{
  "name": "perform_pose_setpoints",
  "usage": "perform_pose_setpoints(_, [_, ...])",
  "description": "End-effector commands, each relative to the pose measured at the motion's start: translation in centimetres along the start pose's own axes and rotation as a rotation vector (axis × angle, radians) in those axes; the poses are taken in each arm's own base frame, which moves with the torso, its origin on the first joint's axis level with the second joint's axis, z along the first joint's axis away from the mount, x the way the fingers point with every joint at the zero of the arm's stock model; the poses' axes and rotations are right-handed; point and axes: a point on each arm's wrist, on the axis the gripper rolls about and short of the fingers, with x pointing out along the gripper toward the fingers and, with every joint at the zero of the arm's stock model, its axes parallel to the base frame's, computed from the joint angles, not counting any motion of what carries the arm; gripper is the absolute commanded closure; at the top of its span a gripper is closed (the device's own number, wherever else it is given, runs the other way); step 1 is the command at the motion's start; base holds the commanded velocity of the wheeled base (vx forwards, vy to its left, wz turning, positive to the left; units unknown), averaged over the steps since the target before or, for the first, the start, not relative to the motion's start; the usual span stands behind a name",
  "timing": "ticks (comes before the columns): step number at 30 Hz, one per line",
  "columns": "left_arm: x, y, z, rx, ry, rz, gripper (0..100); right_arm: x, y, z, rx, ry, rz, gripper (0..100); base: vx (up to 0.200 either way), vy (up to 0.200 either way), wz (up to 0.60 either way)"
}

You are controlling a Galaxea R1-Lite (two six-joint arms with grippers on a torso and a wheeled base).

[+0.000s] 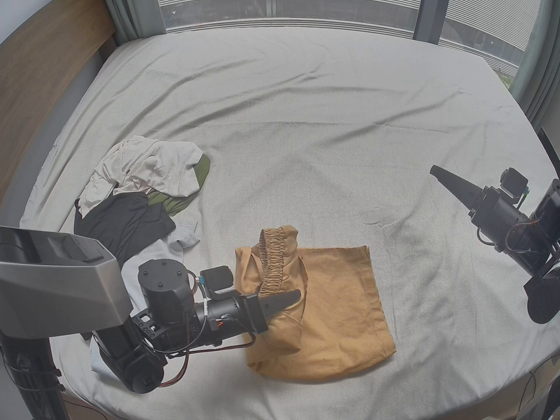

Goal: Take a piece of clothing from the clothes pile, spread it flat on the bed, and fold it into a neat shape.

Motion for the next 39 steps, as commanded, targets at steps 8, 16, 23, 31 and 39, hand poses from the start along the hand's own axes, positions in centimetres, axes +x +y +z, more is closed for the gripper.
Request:
perform_pose_setpoints(8, [2.8, 0.5, -2.0, -0.005, 0.054, -0.029, 100, 0.1, 0.1, -0.1, 0.002, 0.005, 0.006, 0, 0.0, 0.0, 0.0])
perform_pose_setpoints(16, [4.3, 0.9, -2.0, -0.008, 0.041, -0.048, 100, 0.1, 0.1, -0.2, 0.003, 0.007, 0.007, 0, 0.0, 0.0, 0.0])
perform_pose_setpoints(23, [4.7, 0.8, -2.2, -0.008, 0.045, -0.054, 100, 0.1, 0.1, -0.1, 0.002, 0.005, 0.007, 0, 0.0, 0.0, 0.0])
perform_pose_setpoints(31, [4.7, 0.8, -2.3, -0.009, 0.045, -0.052, 100, 0.1, 0.2, -0.1, 0.002, 0.005, 0.009, 0, 0.0, 0.0, 0.0])
perform_pose_setpoints(39, [4.9, 1.0, -2.4, -0.009, 0.041, -0.048, 100, 0.1, 0.1, -0.1, 0.002, 0.004, 0.008, 0, 0.0, 0.0, 0.0])
